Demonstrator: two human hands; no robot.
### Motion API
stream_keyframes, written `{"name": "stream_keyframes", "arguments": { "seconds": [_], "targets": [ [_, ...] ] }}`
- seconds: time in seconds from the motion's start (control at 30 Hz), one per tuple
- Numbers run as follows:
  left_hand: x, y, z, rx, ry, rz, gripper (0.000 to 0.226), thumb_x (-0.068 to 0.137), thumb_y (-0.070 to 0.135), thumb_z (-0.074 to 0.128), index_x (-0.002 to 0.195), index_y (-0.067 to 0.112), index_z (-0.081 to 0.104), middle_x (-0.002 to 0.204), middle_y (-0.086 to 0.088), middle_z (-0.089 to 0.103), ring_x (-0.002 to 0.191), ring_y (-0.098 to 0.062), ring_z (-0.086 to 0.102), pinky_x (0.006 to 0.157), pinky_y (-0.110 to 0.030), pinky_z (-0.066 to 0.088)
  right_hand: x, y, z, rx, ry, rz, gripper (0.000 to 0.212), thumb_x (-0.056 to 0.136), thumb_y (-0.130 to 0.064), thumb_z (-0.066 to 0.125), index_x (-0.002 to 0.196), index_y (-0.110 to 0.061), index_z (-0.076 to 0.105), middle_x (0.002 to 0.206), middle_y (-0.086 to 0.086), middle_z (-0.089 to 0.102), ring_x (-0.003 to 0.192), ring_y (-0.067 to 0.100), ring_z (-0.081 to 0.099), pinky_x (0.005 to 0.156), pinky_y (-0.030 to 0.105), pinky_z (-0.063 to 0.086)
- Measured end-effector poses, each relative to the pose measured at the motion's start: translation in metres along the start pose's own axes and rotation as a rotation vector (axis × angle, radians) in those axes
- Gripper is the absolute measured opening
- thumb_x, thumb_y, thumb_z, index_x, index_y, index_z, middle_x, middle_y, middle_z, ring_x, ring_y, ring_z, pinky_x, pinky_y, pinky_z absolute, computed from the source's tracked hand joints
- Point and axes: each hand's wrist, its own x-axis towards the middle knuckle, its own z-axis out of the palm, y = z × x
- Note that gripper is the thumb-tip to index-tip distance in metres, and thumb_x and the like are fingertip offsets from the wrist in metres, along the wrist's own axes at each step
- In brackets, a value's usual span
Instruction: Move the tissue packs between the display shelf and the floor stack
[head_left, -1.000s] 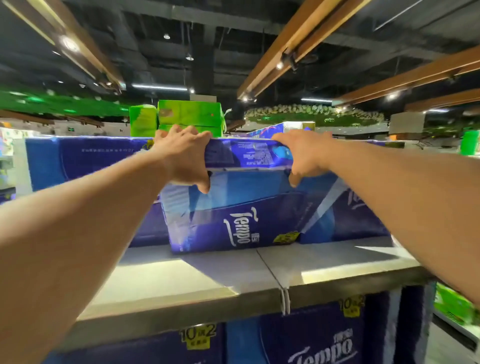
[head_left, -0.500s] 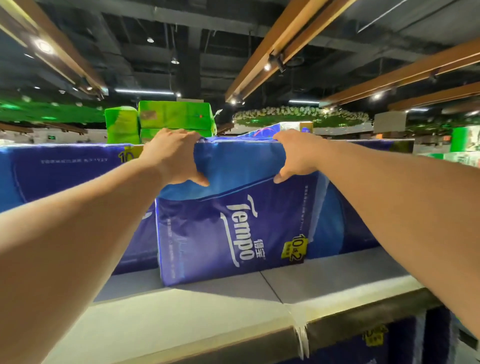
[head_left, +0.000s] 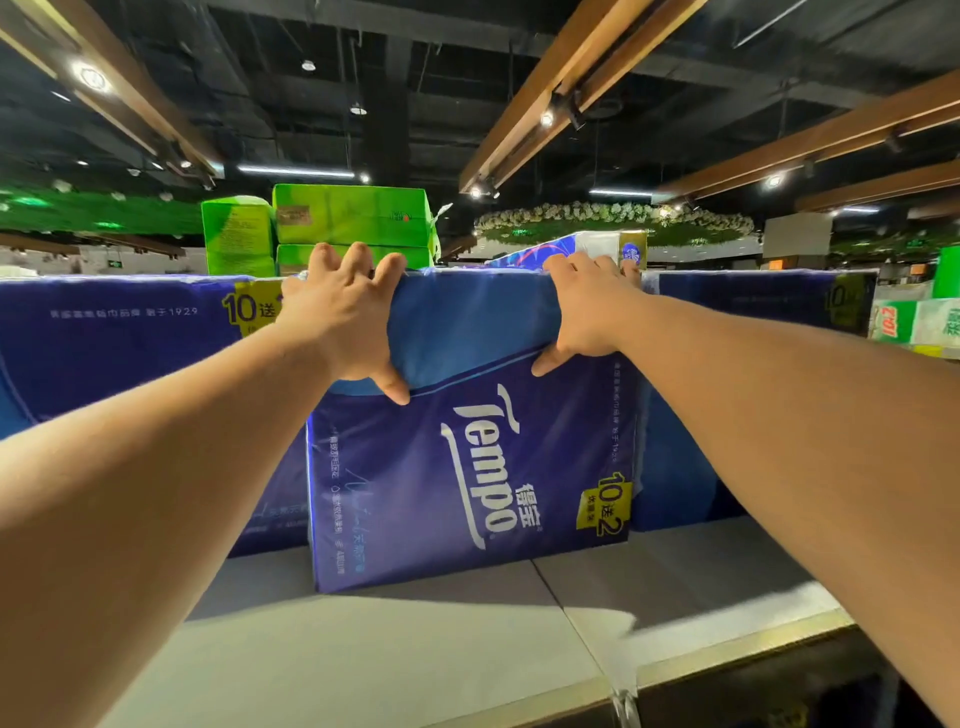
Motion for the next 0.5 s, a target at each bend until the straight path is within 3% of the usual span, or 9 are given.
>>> {"name": "stream_keyframes", "arguments": {
  "seconds": [0.13, 0.23, 0.3, 0.4, 0.5],
  "targets": [
    [-0.004, 0.005, 0.001, -0.025, 0.017, -0.034, 0.146, 0.023, 0.08, 0.084, 0.146, 0.03, 0.022, 0.138, -0.004, 0.038, 0.129, -0.036, 0.031, 0.095, -0.06, 0.044, 0.005, 0.007, 0.005, 0.064, 0.024, -0.03, 0.123, 0.047, -0.073, 0.087, 0.144, -0.023, 0.031, 0.147, 0.006, 0.038, 0.138, 0.035, 0.031, 0.114, 0.055, 0.019],
    [-0.011, 0.015, 0.0, 0.01, 0.027, -0.104, 0.153, 0.034, 0.077, 0.086, 0.154, 0.03, 0.004, 0.15, -0.009, 0.023, 0.142, -0.04, 0.018, 0.112, -0.073, 0.016, 0.003, 0.006, 0.006, 0.029, 0.042, -0.006, 0.136, 0.052, -0.075, 0.085, 0.155, -0.022, 0.015, 0.161, 0.008, 0.024, 0.149, 0.036, 0.016, 0.118, 0.06, 0.008],
    [-0.019, 0.024, 0.001, 0.027, 0.052, -0.132, 0.152, 0.047, 0.07, 0.088, 0.157, 0.028, -0.007, 0.156, -0.012, 0.01, 0.146, -0.041, 0.006, 0.116, -0.07, 0.008, -0.003, 0.0, 0.007, -0.018, 0.074, 0.044, 0.14, 0.056, -0.074, 0.083, 0.159, -0.021, 0.004, 0.166, 0.01, 0.01, 0.152, 0.038, 0.002, 0.118, 0.062, 0.0],
    [-0.036, 0.036, 0.004, -0.102, 0.055, -0.158, 0.136, 0.063, 0.047, 0.088, 0.158, 0.029, -0.008, 0.162, -0.009, -0.006, 0.15, -0.041, -0.007, 0.118, -0.066, 0.007, -0.025, -0.017, 0.01, -0.015, 0.145, 0.064, 0.131, 0.067, -0.061, 0.084, 0.158, -0.017, 0.001, 0.167, 0.012, 0.001, 0.152, 0.039, -0.004, 0.12, 0.06, 0.0],
    [-0.054, 0.047, 0.002, -0.181, 0.019, -0.126, 0.131, 0.065, 0.05, 0.086, 0.159, 0.029, -0.002, 0.165, -0.005, -0.009, 0.151, -0.038, -0.013, 0.119, -0.063, 0.006, -0.057, -0.031, 0.019, 0.081, 0.149, 0.048, 0.117, 0.078, -0.051, 0.079, 0.158, -0.019, -0.001, 0.167, 0.01, -0.003, 0.152, 0.039, -0.006, 0.121, 0.059, 0.002]
  ]
}}
